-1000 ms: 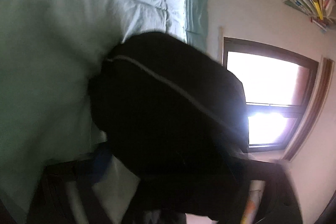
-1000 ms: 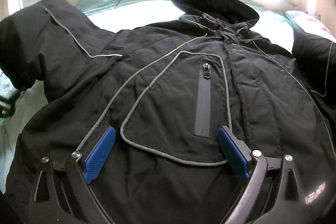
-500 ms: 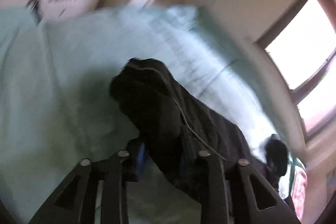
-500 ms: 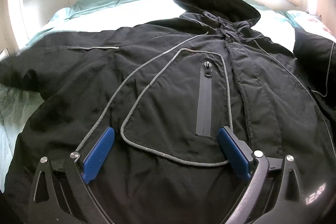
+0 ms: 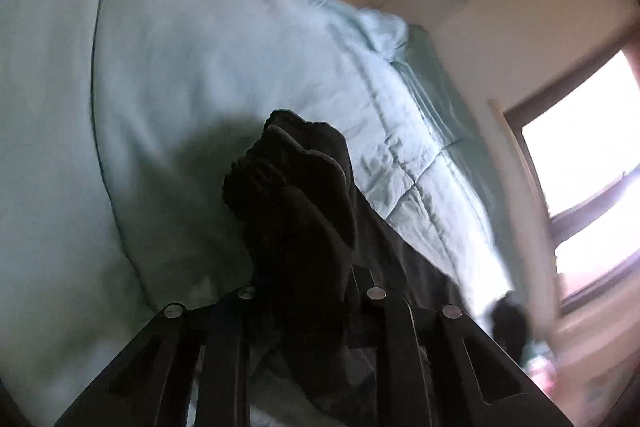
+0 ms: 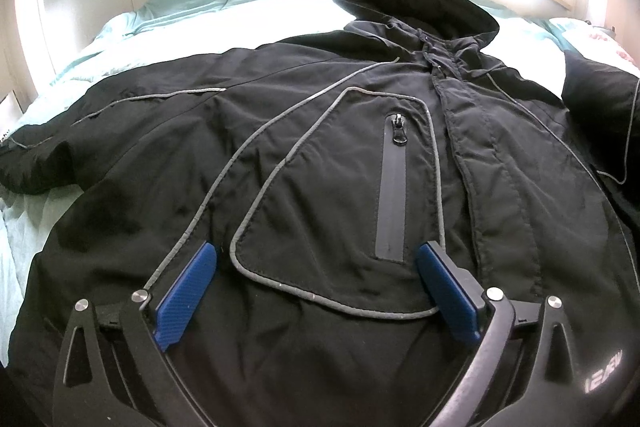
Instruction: Fold large clothes
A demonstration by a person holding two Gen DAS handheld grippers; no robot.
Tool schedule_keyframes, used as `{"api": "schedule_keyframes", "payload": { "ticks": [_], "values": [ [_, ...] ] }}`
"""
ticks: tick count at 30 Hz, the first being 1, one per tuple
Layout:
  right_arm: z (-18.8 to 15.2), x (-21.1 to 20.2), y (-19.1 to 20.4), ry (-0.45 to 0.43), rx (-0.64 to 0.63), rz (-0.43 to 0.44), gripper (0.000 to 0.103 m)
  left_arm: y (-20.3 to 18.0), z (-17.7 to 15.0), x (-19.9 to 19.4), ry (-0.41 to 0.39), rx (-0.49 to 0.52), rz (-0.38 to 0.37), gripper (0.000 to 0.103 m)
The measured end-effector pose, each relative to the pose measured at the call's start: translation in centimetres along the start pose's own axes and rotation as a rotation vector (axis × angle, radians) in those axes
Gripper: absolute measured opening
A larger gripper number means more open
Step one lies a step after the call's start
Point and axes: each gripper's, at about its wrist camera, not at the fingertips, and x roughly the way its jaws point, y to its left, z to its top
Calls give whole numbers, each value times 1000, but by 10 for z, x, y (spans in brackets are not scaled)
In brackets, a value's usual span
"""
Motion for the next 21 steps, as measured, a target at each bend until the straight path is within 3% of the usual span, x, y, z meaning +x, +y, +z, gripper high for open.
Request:
{"api": "schedule_keyframes", "payload": {
  "ticks": [2, 5, 7, 13, 17, 21],
  "values": [
    [0, 0, 0, 1, 0, 1, 102, 0, 1, -8, -44, 33, 29, 19],
    [0, 1, -1, 0, -2, 5, 102, 4, -1, 10, 38, 69, 130, 19],
    [0, 2, -1, 2, 1, 8, 102, -11, -9, 5, 21, 162, 129, 19],
    [0, -1, -3, -8, 10, 2, 101, -113, -44, -69, -65, 436, -65, 19],
    [2, -32, -13, -69, 73, -57, 98, -212, -104, -118, -50, 680, -226, 19],
    [8, -90, -27, -160, 90, -128, 98, -289, -183, -140, -22, 877, -314, 19]
  ]
}}
